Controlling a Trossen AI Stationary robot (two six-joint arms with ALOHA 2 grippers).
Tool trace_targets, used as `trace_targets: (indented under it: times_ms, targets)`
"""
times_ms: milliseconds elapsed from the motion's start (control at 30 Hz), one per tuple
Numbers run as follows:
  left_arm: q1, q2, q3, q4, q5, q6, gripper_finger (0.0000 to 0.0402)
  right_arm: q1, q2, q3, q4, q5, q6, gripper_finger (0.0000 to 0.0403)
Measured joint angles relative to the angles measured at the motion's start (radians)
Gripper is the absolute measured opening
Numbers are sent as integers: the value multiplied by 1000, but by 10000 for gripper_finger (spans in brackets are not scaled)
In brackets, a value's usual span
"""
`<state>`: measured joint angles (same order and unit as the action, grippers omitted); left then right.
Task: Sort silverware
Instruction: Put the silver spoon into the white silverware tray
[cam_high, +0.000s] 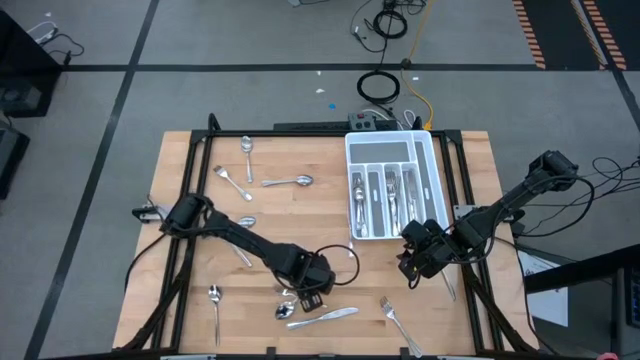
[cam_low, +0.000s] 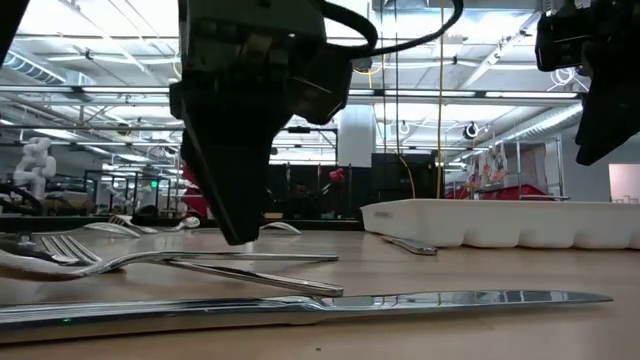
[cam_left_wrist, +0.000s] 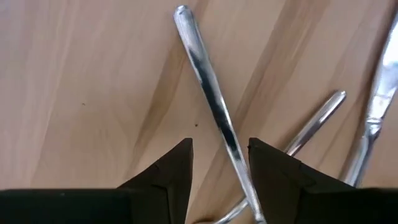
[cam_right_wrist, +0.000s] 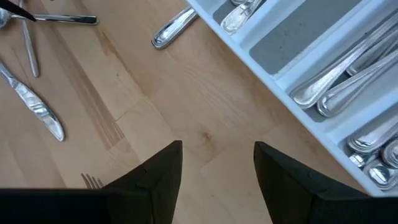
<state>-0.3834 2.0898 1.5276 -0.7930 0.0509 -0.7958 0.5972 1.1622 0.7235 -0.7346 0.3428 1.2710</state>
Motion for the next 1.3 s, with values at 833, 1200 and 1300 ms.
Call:
trace_targets:
  times_ms: [833,1200,1300]
  targets:
    - [-5,63,3,-12,-14,16,40,0,0,0,-4,0,-26,187]
    - [10,43,28,-68,19,50,2,0,0,0,-5,1,-24,187]
    - [10,17,33,-97,19,61,2,0,0,0,-16,1,-25,187]
